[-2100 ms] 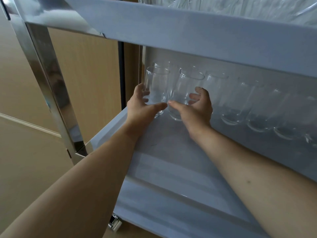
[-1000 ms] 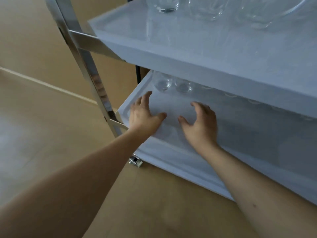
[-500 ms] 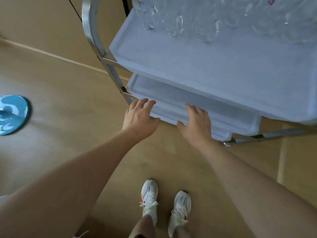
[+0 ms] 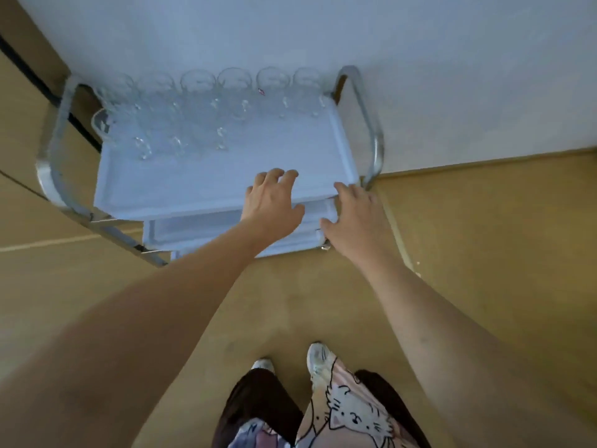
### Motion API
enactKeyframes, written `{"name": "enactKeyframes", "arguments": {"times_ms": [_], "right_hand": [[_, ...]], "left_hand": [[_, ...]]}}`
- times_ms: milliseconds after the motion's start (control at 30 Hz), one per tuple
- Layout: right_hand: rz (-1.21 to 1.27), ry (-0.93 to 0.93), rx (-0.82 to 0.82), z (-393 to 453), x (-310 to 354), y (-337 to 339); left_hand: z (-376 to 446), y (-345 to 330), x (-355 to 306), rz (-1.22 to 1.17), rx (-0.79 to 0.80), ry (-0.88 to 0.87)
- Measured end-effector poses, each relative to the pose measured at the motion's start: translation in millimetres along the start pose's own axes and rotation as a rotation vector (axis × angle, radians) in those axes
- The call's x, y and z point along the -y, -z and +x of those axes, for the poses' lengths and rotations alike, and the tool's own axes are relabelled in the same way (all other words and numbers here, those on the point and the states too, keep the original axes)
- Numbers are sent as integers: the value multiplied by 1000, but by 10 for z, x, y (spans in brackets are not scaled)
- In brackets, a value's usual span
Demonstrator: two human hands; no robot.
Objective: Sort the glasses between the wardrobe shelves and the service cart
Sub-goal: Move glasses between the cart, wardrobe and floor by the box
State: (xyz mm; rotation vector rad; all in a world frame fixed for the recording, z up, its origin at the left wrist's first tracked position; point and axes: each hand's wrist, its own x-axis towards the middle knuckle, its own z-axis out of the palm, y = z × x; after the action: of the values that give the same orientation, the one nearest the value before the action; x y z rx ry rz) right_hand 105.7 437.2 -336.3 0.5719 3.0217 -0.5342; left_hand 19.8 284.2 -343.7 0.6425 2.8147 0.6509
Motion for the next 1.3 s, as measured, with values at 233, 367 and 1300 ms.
{"name": "enactKeyframes", "arguments": {"times_ms": [233, 367, 1300], "right_hand": [[83, -349, -157, -342, -970, 763], [105, -479, -252, -530, -1711, 1254], [-97, -1138, -641, -1371, -6299, 3558]], "left_hand": [[367, -33, -1507, 6, 81, -335], [494, -210, -2514, 30, 110, -522], [1012, -2301, -8494, -171, 359, -1281]]}}
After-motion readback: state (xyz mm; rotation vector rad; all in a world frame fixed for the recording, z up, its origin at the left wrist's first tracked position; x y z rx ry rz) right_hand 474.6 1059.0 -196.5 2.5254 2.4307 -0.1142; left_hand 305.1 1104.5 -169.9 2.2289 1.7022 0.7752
